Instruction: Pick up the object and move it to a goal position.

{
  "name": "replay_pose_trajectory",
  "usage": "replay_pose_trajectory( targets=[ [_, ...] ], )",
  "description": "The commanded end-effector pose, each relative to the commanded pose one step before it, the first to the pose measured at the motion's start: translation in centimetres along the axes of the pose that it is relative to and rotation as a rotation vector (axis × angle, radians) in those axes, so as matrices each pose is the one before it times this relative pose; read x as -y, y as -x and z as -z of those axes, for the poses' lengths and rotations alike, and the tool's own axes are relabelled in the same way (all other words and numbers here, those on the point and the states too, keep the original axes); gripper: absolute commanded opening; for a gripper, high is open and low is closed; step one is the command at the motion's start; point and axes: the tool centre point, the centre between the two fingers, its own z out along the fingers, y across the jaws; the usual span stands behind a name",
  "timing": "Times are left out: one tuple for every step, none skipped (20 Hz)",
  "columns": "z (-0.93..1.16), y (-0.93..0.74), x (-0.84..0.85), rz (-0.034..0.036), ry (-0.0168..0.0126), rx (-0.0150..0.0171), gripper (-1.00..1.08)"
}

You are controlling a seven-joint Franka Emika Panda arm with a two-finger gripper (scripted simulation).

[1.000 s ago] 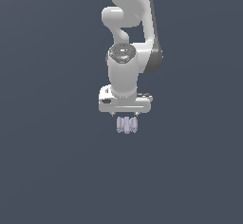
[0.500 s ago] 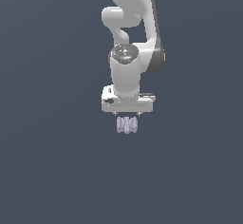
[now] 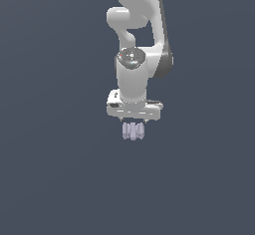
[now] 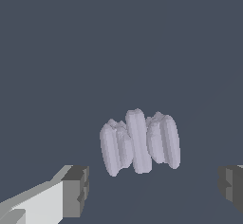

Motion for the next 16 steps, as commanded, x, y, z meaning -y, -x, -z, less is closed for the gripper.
replay_pose_trajectory(
  targets=[
    [-0.222,0.043,0.023,-0.04223,0.0007,0.00059,1.0],
    [-0.1,0.018,0.006,-0.01964,0.00035,0.0002,1.0],
    [-0.106,0.02,0.007,-0.02079,0.00039,0.0002,1.0],
    [-0.112,0.021,0.006,-0.0221,0.00043,0.00019,1.0],
    [-0.118,0.022,0.006,-0.02344,0.00048,0.00017,1.0],
    [-0.124,0.024,0.005,-0.02479,0.00053,0.00015,1.0],
    [-0.13,0.025,0.004,-0.02606,0.00058,0.00012,1.0],
    [-0.132,0.025,0.003,-0.02667,0.00061,0.00009,1.0],
    [-0.132,0.025,0.002,-0.02675,0.00064,0.00005,1.0],
    [-0.131,0.025,0.0,-0.02676,0.00066,0.00001,1.0],
    [-0.13,0.025,-0.001,-0.02677,0.00068,-0.00004,1.0],
    [-0.129,0.025,-0.002,-0.02675,0.00069,-0.00008,1.0],
    [-0.129,0.024,-0.003,-0.02677,0.00071,-0.00013,1.0],
    [-0.128,0.024,-0.004,-0.02676,0.00072,-0.00017,1.0],
    [-0.127,0.024,-0.005,-0.02676,0.00073,-0.00022,1.0],
    [-0.126,0.023,-0.007,-0.02676,0.00074,-0.00026,1.0]
  ],
)
